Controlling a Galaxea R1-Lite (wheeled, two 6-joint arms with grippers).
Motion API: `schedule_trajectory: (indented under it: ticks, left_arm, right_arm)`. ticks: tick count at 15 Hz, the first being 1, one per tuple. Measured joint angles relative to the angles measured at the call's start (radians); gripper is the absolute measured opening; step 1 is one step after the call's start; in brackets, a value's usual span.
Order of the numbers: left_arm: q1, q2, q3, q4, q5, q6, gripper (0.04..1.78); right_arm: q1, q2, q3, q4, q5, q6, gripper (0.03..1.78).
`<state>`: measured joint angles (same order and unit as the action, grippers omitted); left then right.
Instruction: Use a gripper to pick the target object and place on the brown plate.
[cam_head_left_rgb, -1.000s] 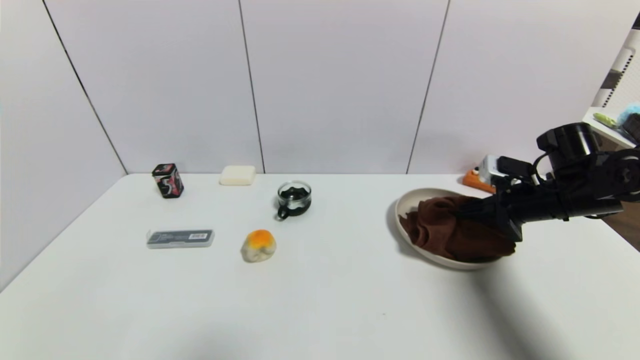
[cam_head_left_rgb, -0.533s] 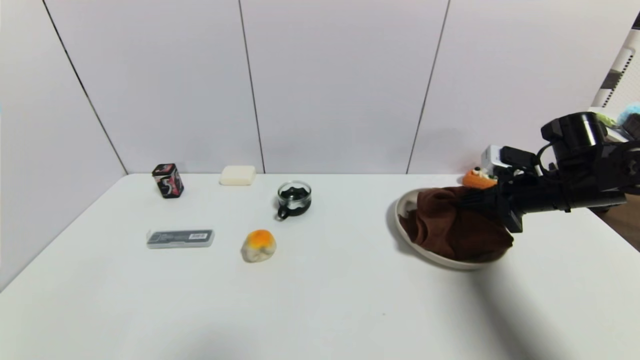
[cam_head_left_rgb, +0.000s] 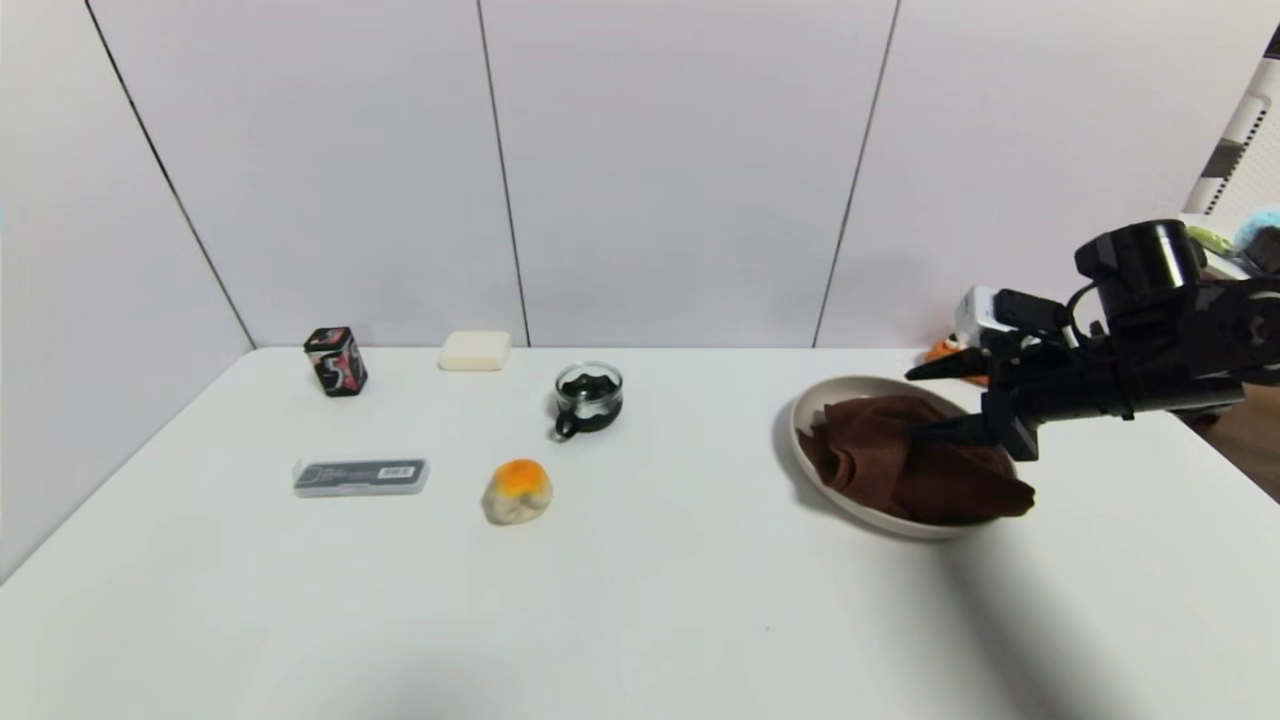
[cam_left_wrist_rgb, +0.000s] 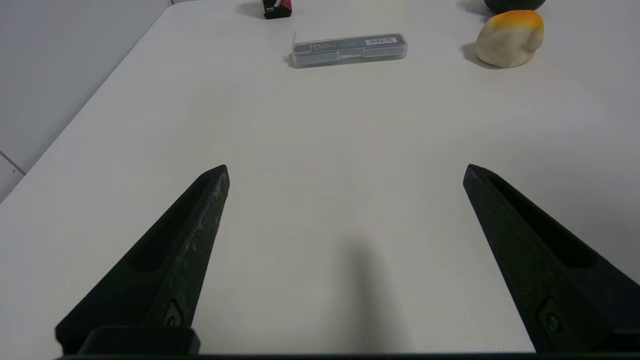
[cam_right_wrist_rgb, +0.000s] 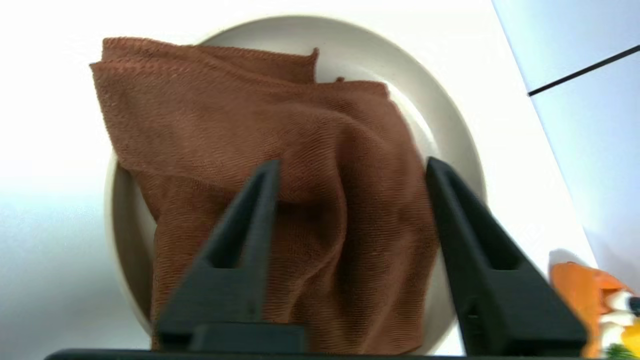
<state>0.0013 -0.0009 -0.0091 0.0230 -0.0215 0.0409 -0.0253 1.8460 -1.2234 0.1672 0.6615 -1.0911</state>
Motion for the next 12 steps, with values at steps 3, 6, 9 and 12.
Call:
schedule_trajectory:
  ticks: [3, 6, 9, 12]
  left_arm:
    - [0.0, 0.0, 0.0, 0.0, 0.0, 0.0, 1.69]
    - [0.0, 0.0, 0.0, 0.0, 0.0, 0.0, 1.69]
    - [0.0, 0.0, 0.0, 0.0, 0.0, 0.0, 1.69]
    - [0.0, 0.0, 0.0, 0.0, 0.0, 0.0, 1.69]
  right_arm:
    - [-0.014, -0.054, -0.028, 0.013, -0.001, 0.019, 1.27]
    - [-0.066, -0.187, 0.001, 0.039, -0.004, 0.056, 1.41]
    - [-0.126, -0.388, 0.119, 0.053, -0.008, 0.158, 1.5]
    - [-0.166, -0.634, 0.266, 0.055, -0.044, 0.345, 1.57]
